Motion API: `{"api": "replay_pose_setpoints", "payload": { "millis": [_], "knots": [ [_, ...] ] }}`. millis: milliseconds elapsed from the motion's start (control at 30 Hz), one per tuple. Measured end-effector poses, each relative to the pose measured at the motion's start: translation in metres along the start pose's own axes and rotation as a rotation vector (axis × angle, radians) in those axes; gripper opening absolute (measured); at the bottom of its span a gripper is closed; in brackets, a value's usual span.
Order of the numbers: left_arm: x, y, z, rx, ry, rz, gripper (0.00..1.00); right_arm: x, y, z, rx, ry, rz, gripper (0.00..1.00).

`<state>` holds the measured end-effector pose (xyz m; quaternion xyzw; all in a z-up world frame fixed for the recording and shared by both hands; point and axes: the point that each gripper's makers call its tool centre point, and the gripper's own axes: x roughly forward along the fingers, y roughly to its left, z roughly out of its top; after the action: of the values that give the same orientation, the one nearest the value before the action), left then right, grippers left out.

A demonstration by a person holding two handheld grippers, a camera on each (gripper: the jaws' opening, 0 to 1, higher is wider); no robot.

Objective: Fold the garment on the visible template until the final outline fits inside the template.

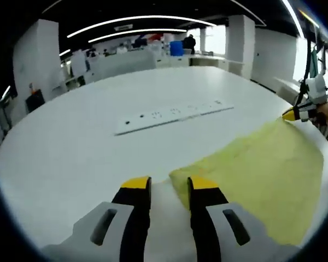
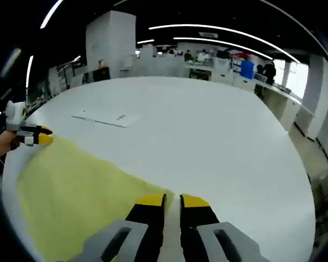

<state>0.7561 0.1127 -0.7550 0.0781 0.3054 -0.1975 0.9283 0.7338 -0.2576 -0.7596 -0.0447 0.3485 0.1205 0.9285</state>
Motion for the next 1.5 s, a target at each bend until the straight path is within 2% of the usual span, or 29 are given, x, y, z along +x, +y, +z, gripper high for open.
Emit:
{"api": "replay_pose_setpoints", "payload": {
  "millis": [100,200,367,533,700,933,1100,1233,1367,1500],
  "knots": [
    [-0.002,0.001,-0.001,0.001,0.007,-0.003,0.28,-0.005,0.005,0.001,0.024,0.001,0.028,0.1],
    [-0.008,-0.001,-0.002,-0.002,0.011,-0.011,0.32,-0.011,0.011,0.002,0.03,0.01,0.059,0.2],
    [-0.022,-0.005,0.0,0.008,-0.003,-0.042,0.4,-0.025,0.028,-0.005,0.059,0.058,0.16,0.33],
    [-0.039,-0.014,0.001,0.005,-0.017,-0.09,0.49,-0.043,0.045,-0.011,-0.002,0.092,0.215,0.47],
    [-0.057,-0.025,-0.001,0.015,-0.047,-0.145,0.52,-0.064,0.063,-0.013,-0.003,0.091,0.271,0.47],
    [-0.082,-0.04,-0.023,0.038,-0.029,-0.223,0.54,-0.088,0.077,-0.026,-0.059,0.104,0.306,0.46],
    [-0.098,-0.046,-0.035,0.036,-0.018,-0.249,0.53,-0.108,0.083,-0.032,-0.043,0.091,0.337,0.45],
    [-0.112,-0.055,-0.045,0.053,-0.017,-0.28,0.53,-0.122,0.087,-0.044,-0.059,0.098,0.347,0.44],
    [-0.123,-0.064,-0.059,0.104,-0.005,-0.306,0.51,-0.133,0.09,-0.057,-0.07,0.11,0.357,0.43],
    [-0.127,-0.069,-0.07,0.095,0.004,-0.326,0.51,-0.142,0.091,-0.072,-0.075,0.124,0.359,0.4]
  ]
}}
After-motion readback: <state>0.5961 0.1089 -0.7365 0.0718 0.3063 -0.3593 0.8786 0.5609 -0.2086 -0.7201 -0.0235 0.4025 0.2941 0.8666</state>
